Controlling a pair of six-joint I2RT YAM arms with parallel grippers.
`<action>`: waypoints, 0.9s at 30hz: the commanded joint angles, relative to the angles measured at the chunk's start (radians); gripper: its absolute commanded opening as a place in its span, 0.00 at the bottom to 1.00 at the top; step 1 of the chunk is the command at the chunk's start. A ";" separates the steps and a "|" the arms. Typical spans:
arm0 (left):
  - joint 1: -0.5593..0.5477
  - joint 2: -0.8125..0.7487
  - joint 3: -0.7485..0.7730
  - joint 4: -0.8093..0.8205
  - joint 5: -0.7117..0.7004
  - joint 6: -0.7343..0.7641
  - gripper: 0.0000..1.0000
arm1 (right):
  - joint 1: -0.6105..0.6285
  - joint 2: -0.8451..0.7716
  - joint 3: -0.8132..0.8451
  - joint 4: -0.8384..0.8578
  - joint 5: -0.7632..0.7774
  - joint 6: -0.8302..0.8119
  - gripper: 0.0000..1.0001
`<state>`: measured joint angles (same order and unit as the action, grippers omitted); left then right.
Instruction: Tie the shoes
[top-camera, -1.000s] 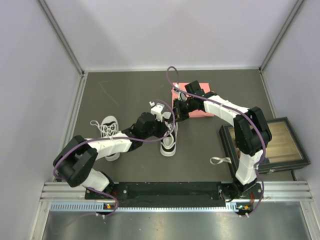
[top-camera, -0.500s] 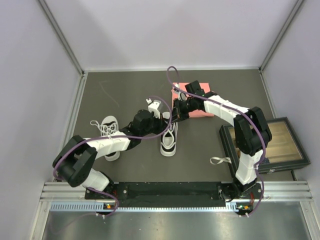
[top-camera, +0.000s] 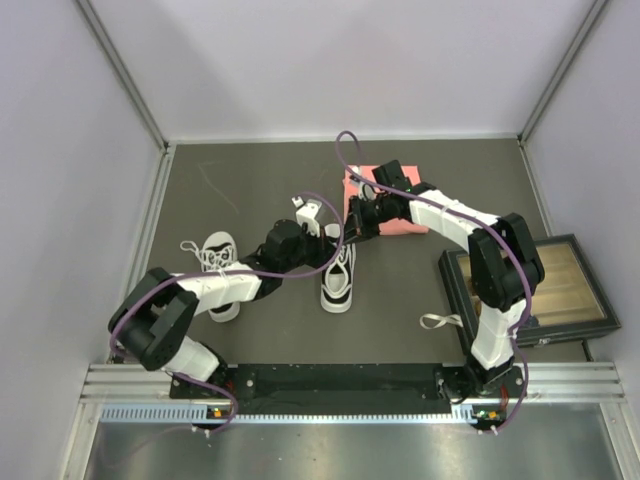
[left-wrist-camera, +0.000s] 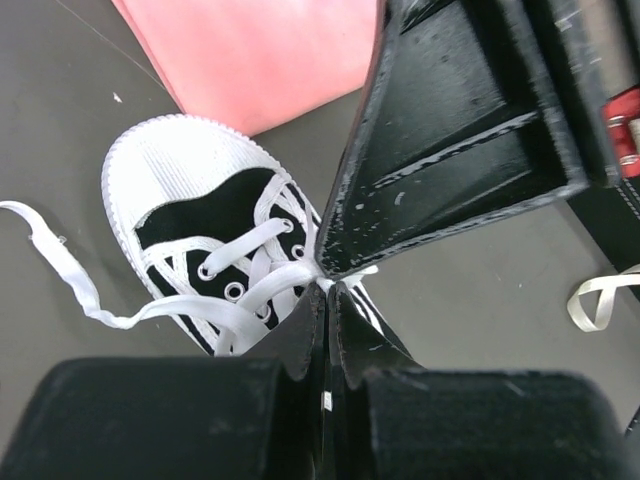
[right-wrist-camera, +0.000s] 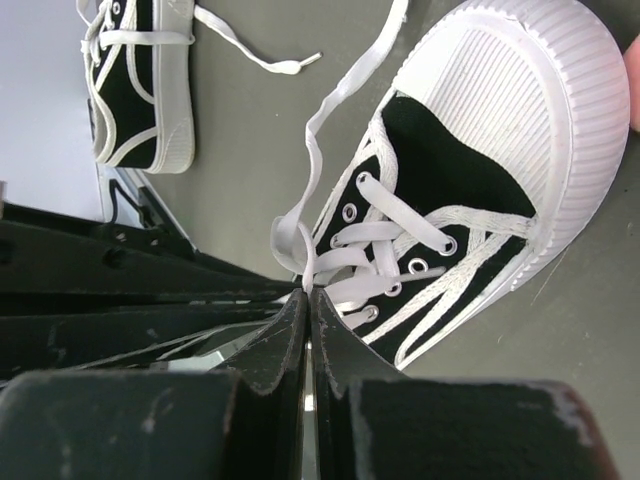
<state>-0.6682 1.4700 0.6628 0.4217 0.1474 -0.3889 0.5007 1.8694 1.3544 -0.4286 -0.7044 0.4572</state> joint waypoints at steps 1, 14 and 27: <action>0.010 0.033 -0.002 0.109 0.006 0.019 0.00 | -0.004 -0.038 0.014 0.028 -0.046 0.021 0.02; 0.059 0.081 0.006 0.089 0.047 0.033 0.00 | -0.036 -0.058 0.015 0.019 -0.070 0.035 0.38; 0.068 0.098 0.015 0.089 0.115 0.061 0.00 | -0.079 -0.010 0.000 0.001 0.092 0.087 0.17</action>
<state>-0.6025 1.5555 0.6624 0.4709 0.2211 -0.3447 0.4225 1.8416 1.3464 -0.4141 -0.6819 0.5415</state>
